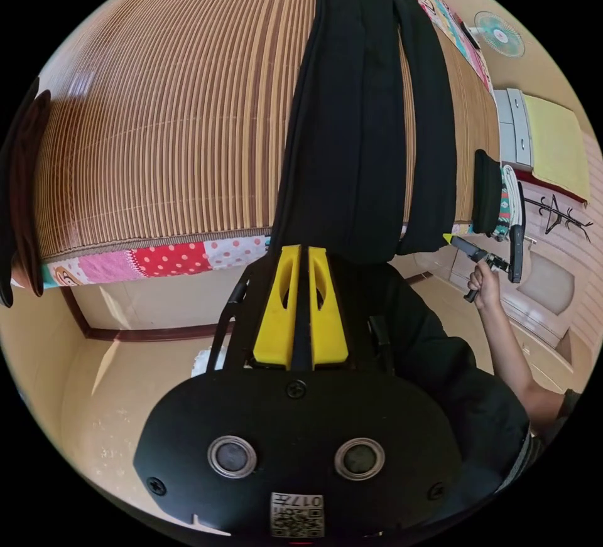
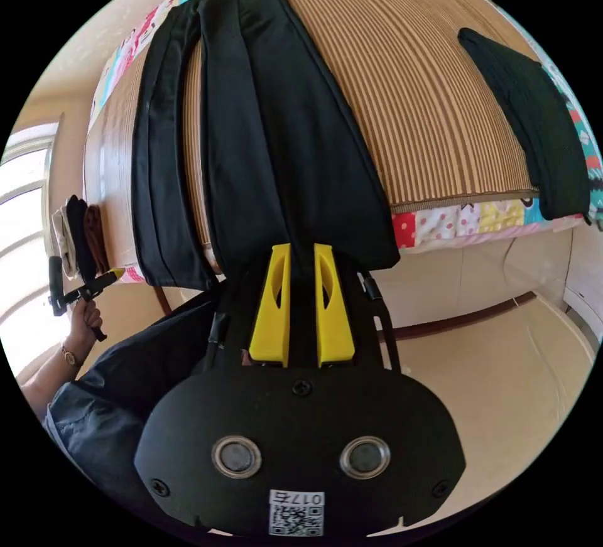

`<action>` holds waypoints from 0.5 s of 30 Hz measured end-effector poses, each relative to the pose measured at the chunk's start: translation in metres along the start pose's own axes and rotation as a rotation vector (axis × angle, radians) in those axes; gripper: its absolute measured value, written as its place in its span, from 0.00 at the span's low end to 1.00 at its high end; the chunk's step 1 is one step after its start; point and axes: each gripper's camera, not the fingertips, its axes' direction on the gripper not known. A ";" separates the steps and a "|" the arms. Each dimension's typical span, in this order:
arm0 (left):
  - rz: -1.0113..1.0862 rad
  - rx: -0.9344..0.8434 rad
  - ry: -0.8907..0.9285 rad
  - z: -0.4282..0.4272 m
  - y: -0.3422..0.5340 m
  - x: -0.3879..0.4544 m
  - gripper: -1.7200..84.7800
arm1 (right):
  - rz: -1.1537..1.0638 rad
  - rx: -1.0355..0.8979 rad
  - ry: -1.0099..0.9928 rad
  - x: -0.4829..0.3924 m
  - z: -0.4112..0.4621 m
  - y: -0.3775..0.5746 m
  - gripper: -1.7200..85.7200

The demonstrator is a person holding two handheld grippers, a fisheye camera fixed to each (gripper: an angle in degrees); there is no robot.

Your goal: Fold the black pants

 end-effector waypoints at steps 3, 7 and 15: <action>0.012 -0.001 0.033 -0.005 0.011 0.000 0.03 | 0.146 0.027 0.001 0.059 -0.019 0.026 0.16; 0.029 -0.036 0.063 -0.002 0.021 -0.004 0.03 | 0.185 -0.018 -0.042 0.116 -0.012 0.044 0.17; 0.114 -0.024 0.091 -0.023 0.034 0.000 0.05 | 0.099 -0.005 -0.237 0.162 -0.037 0.112 0.08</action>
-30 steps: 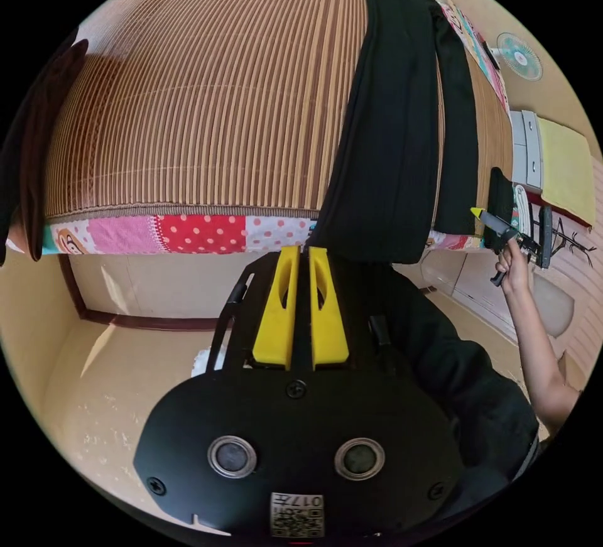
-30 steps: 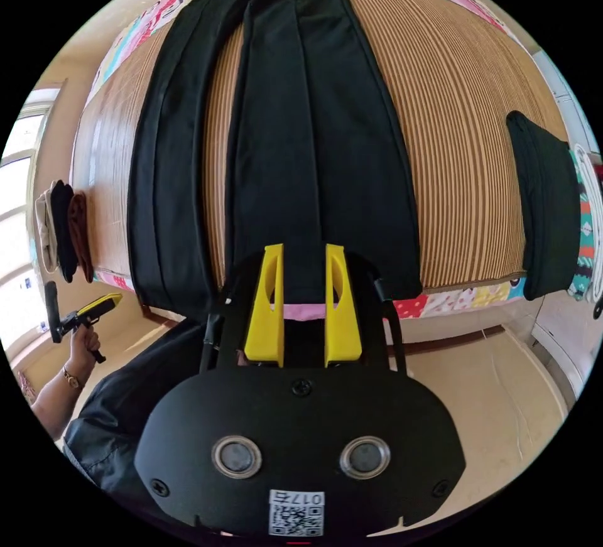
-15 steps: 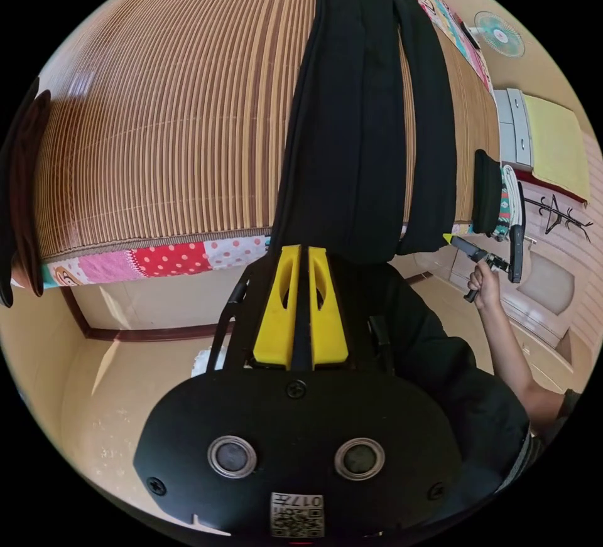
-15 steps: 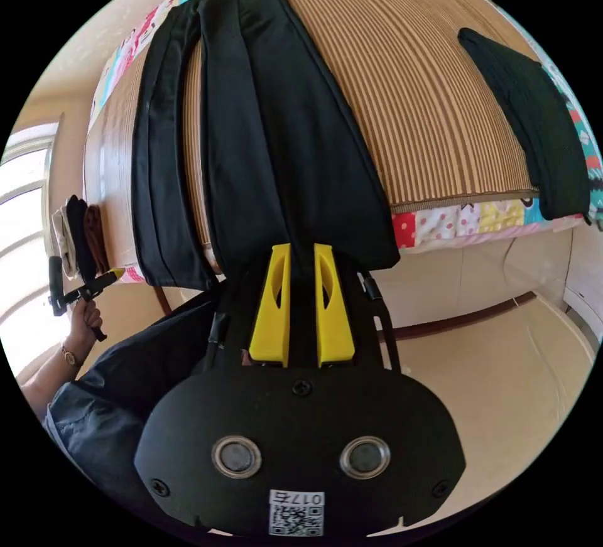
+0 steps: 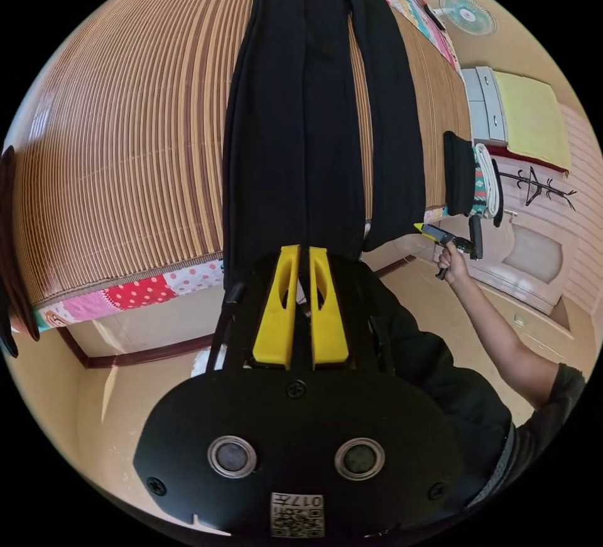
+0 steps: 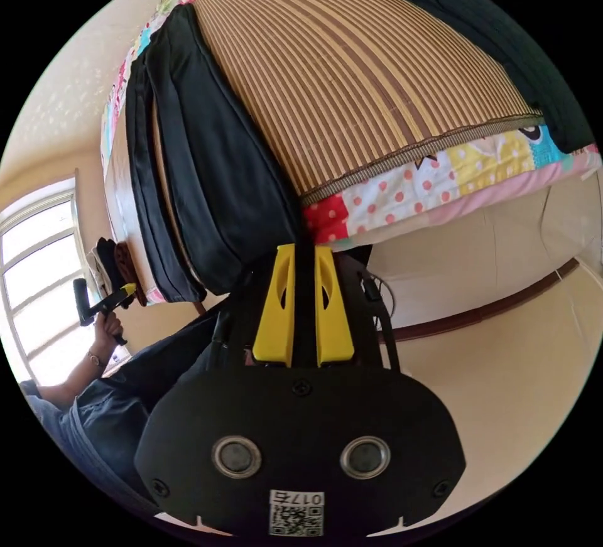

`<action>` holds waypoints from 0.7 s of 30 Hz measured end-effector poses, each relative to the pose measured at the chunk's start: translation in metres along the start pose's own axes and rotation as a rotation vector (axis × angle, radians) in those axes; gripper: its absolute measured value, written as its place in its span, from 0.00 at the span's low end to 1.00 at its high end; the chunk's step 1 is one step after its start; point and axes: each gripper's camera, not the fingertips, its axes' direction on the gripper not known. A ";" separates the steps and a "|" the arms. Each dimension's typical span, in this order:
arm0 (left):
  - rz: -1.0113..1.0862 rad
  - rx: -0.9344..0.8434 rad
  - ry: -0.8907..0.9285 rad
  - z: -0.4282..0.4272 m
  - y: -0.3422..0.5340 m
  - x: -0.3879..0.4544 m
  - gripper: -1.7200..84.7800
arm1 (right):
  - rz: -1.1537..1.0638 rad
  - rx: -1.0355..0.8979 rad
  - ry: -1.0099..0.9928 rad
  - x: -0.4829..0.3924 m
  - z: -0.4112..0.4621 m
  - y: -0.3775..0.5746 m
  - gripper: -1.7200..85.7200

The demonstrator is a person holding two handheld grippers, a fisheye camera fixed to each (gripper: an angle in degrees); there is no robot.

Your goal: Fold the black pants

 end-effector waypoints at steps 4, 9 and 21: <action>0.059 0.043 0.063 -0.021 0.006 0.021 0.07 | -0.140 0.130 -0.252 -0.024 -0.071 0.074 0.06; 0.228 0.048 0.282 -0.031 0.003 0.109 0.14 | -0.349 0.111 -0.269 -0.103 -0.110 0.130 0.05; 0.229 -0.059 -0.029 0.014 -0.053 0.249 0.08 | -0.865 -0.158 -0.203 -0.212 -0.090 0.168 0.06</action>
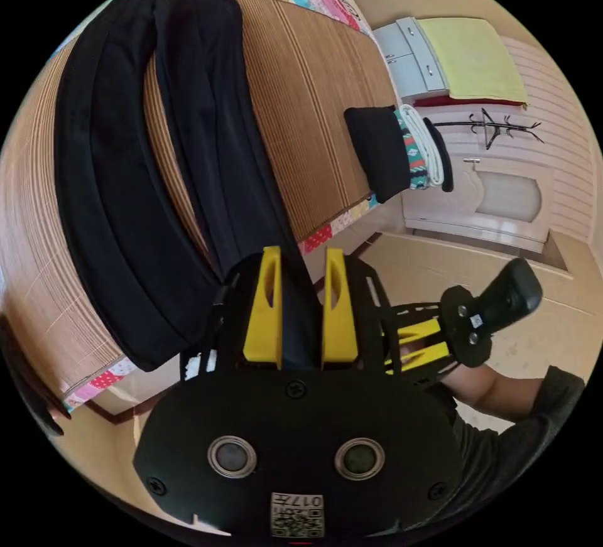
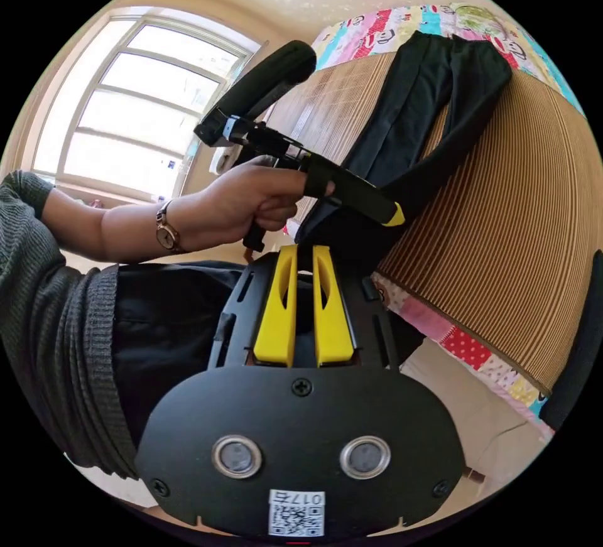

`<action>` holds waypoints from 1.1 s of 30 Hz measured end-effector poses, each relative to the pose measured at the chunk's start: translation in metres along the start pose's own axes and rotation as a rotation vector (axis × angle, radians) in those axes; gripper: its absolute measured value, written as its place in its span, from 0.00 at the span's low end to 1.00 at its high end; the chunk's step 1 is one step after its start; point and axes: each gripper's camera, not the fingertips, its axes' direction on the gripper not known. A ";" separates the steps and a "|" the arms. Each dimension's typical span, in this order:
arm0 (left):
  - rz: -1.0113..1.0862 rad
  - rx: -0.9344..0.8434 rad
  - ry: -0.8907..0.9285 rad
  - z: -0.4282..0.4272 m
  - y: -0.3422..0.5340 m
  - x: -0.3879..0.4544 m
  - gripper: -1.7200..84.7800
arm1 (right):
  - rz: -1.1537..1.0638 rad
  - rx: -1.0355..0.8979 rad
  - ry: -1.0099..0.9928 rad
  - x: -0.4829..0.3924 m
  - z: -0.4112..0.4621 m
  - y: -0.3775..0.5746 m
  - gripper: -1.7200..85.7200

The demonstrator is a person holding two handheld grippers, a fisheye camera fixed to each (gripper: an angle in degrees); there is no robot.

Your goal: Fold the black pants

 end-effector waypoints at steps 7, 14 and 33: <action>-0.097 0.108 0.103 0.002 0.033 -0.019 0.03 | 0.068 -0.324 0.077 0.143 -0.008 0.026 0.11; -0.228 0.205 0.161 0.005 0.049 -0.015 0.02 | 0.291 -0.052 -0.119 0.368 -0.080 -0.115 0.25; -0.443 0.363 0.434 -0.015 0.086 -0.033 0.02 | 0.457 0.330 0.208 0.514 -0.047 -0.393 0.06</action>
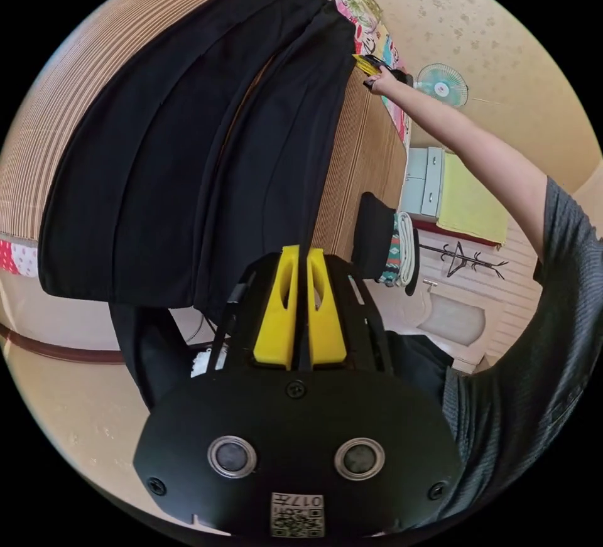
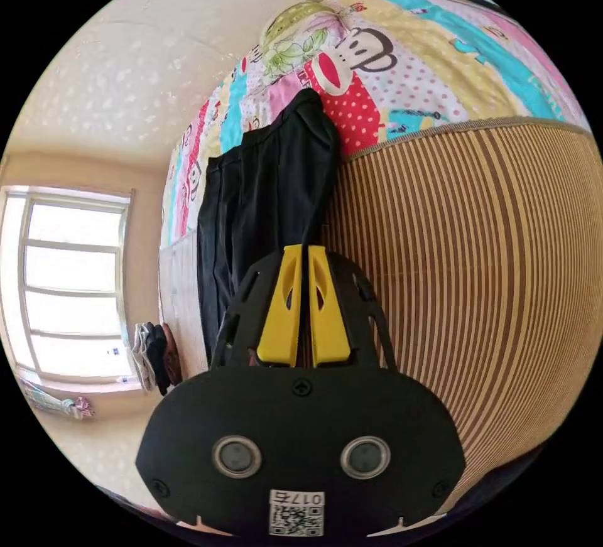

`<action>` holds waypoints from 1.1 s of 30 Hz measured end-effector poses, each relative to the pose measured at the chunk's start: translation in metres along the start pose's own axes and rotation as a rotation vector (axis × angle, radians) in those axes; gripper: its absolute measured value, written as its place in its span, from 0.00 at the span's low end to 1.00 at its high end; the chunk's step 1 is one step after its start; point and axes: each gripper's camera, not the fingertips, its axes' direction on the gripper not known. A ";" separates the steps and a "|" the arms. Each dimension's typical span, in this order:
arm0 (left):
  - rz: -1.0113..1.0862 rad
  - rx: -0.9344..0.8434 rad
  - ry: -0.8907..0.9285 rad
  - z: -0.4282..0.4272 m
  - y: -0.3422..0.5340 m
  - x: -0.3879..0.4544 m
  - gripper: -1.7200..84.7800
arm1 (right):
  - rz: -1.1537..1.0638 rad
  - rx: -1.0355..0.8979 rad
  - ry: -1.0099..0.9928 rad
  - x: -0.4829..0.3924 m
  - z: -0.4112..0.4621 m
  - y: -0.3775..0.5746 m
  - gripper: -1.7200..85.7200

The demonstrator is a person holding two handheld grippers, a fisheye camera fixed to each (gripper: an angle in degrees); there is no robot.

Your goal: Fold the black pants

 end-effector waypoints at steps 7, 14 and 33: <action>-0.116 0.136 0.309 -0.087 0.022 -0.052 0.01 | -0.467 0.037 0.259 -0.247 0.040 0.001 0.04; -0.233 0.264 0.161 -0.173 0.021 -0.137 0.02 | -0.360 -0.034 -0.163 -0.299 0.133 0.008 0.07; 0.090 -0.233 -0.285 -0.184 -0.055 -0.146 0.03 | -0.080 -0.431 -0.178 -0.169 0.152 0.501 0.14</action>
